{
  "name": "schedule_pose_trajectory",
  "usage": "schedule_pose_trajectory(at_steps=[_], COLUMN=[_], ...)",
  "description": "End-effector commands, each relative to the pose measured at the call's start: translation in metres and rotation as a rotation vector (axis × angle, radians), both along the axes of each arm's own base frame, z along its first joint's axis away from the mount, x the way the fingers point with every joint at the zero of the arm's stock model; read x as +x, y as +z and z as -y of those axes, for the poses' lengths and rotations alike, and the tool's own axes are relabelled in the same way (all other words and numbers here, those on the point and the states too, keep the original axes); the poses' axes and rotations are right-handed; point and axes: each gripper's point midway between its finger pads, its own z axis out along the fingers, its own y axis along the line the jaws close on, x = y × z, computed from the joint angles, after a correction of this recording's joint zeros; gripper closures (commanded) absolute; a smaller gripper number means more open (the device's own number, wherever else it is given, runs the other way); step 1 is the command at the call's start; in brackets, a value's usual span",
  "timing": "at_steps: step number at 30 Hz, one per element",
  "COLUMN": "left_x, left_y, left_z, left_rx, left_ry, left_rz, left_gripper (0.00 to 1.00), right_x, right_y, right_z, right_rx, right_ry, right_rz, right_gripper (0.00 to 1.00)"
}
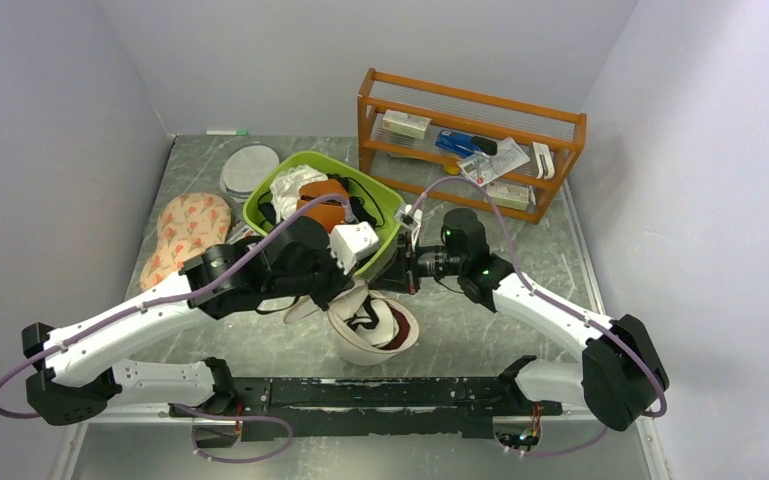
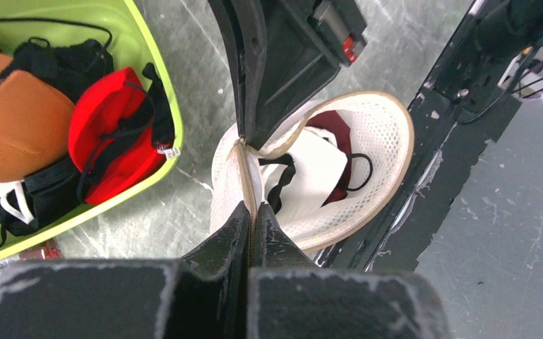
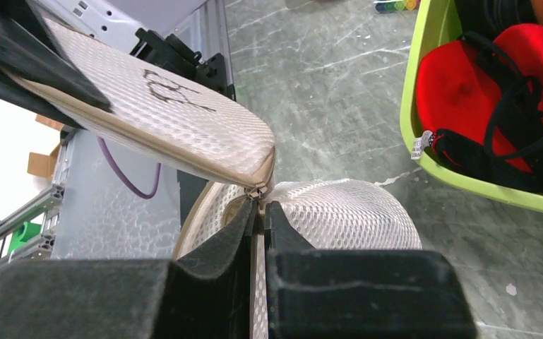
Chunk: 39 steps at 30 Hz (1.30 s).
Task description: Unzip the laundry bag and remove the bra
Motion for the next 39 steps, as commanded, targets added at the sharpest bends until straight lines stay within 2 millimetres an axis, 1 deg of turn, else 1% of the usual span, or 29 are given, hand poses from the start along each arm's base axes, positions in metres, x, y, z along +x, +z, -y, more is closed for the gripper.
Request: schedule_pose_trajectory(at_steps=[1, 3, 5, 10, 16, 19, 22, 23, 25, 27, 29, 31, 33, 35, 36, 39], left_x=[-0.007, -0.007, -0.008, -0.009, -0.019, -0.026, -0.032, -0.032, -0.025, -0.013, -0.002, 0.006, 0.011, 0.016, 0.019, 0.029], left_y=[0.068, 0.083, 0.092, 0.104, 0.121, 0.124, 0.126, 0.127, 0.125, 0.118, 0.107, 0.094, 0.086, 0.082, 0.081, 0.081], left_z=[0.003, 0.004, 0.005, 0.008, 0.012, 0.015, 0.017, 0.017, 0.016, 0.013, 0.011, 0.013, 0.013, 0.013, 0.011, 0.008], left_rx=[-0.182, -0.218, -0.247, -0.304, -0.374, -0.388, -0.402, -0.407, -0.404, -0.384, -0.355, -0.32, -0.301, -0.29, -0.286, -0.284], left_ry=[-0.059, -0.062, -0.071, -0.082, -0.136, -0.171, -0.199, -0.19, -0.14, -0.051, 0.037, 0.098, 0.141, 0.184, 0.211, 0.272], left_rz=[0.085, 0.111, 0.125, 0.14, 0.146, 0.13, 0.11, 0.107, 0.099, 0.087, 0.065, 0.037, 0.019, 0.008, 0.008, 0.005], left_gripper=[0.93, 0.93, 0.93, 0.93, 0.93, 0.93, 0.93, 0.93, 0.93, 0.93, 0.93, 0.93, 0.93, 0.93, 0.93, 0.93], right_x=[0.013, 0.013, 0.01, 0.008, 0.011, 0.013, 0.013, 0.014, 0.017, 0.023, 0.038, 0.053, 0.057, 0.05, 0.046, 0.034], right_y=[-0.007, -0.008, -0.007, -0.007, -0.004, -0.002, 0.004, 0.006, 0.006, 0.003, -0.008, -0.022, -0.032, -0.039, -0.039, -0.031], right_z=[0.001, 0.001, -0.001, -0.004, -0.007, -0.009, -0.013, -0.014, -0.016, -0.015, -0.008, 0.007, 0.023, 0.039, 0.046, 0.063], right_rx=[-0.02, -0.013, 0.002, 0.021, 0.02, 0.015, 0.039, 0.046, 0.044, 0.024, -0.045, -0.141, -0.225, -0.3, -0.324, -0.356], right_ry=[-0.043, -0.041, -0.027, -0.007, 0.006, 0.024, 0.051, 0.058, 0.049, 0.007, -0.108, -0.26, -0.35, -0.397, -0.416, -0.456], right_rz=[-0.001, -0.006, -0.014, -0.02, 0.009, 0.025, 0.047, 0.05, 0.044, 0.033, 0.012, -0.02, -0.043, -0.078, -0.085, -0.093], right_gripper=[0.98, 0.98, 0.98, 0.98, 0.97, 0.95, 0.89, 0.88, 0.88, 0.88, 0.87, 0.79, 0.73, 0.65, 0.6, 0.4])
